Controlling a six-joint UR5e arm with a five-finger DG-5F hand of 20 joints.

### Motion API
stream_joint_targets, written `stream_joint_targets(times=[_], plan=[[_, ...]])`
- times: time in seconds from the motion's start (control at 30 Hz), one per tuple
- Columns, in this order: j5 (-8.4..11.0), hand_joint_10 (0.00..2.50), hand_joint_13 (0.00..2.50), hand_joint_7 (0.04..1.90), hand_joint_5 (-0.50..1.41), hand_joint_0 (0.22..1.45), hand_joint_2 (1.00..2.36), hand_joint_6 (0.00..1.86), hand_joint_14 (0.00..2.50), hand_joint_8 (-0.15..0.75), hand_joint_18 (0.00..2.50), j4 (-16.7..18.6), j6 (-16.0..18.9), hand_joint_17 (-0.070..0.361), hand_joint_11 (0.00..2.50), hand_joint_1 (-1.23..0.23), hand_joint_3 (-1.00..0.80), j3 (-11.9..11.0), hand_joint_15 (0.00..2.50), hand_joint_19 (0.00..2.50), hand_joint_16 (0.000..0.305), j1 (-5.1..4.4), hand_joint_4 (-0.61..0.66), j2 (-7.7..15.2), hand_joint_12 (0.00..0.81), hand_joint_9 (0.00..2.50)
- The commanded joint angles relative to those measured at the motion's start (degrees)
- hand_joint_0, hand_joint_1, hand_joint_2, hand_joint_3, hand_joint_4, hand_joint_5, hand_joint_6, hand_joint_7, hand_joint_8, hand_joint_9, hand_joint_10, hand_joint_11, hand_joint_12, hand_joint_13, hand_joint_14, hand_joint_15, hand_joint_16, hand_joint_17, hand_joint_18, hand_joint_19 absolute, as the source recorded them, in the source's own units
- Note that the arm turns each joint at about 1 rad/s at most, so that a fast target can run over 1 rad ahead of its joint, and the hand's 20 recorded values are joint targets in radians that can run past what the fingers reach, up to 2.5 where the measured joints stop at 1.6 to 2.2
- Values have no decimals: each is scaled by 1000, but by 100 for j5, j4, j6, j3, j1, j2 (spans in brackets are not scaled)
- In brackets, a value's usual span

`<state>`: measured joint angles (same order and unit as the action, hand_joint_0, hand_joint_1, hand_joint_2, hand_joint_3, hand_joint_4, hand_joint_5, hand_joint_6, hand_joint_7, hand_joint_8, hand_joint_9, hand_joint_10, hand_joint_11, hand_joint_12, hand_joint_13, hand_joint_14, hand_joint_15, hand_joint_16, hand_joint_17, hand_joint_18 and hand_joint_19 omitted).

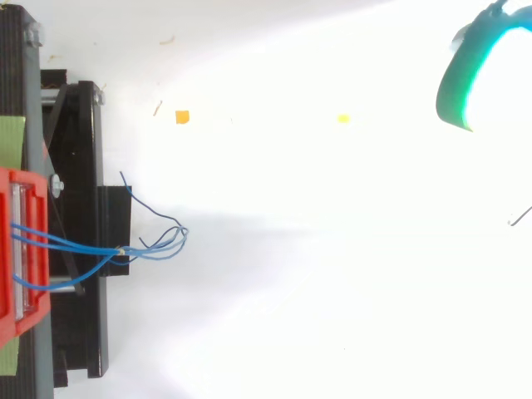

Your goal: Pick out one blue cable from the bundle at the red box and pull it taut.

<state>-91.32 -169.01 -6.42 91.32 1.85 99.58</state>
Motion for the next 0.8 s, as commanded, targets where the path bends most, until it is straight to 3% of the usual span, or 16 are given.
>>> stream_joint_targets(times=[0.0, 0.27, 0.77], plan=[[0, 0, 408, 651, -224, 517, 1000, 501, 0, 279, 286, 0, 0, 115, 0, -554, -500, 0, 14, 142, 51, 0, 201, 0, 362, 527], [0, 0, 492, 638, -216, 510, 1000, 501, 0, 284, 367, 0, 0, 82, 0, -582, -500, 0, 27, 93, 36, 0, 205, 0, 323, 573], [0, 0, 549, 645, -209, 515, 1000, 501, 2, 294, 408, 0, 0, 77, 0, -595, -500, 0, 47, 98, 34, 0, 218, 0, 318, 617]])
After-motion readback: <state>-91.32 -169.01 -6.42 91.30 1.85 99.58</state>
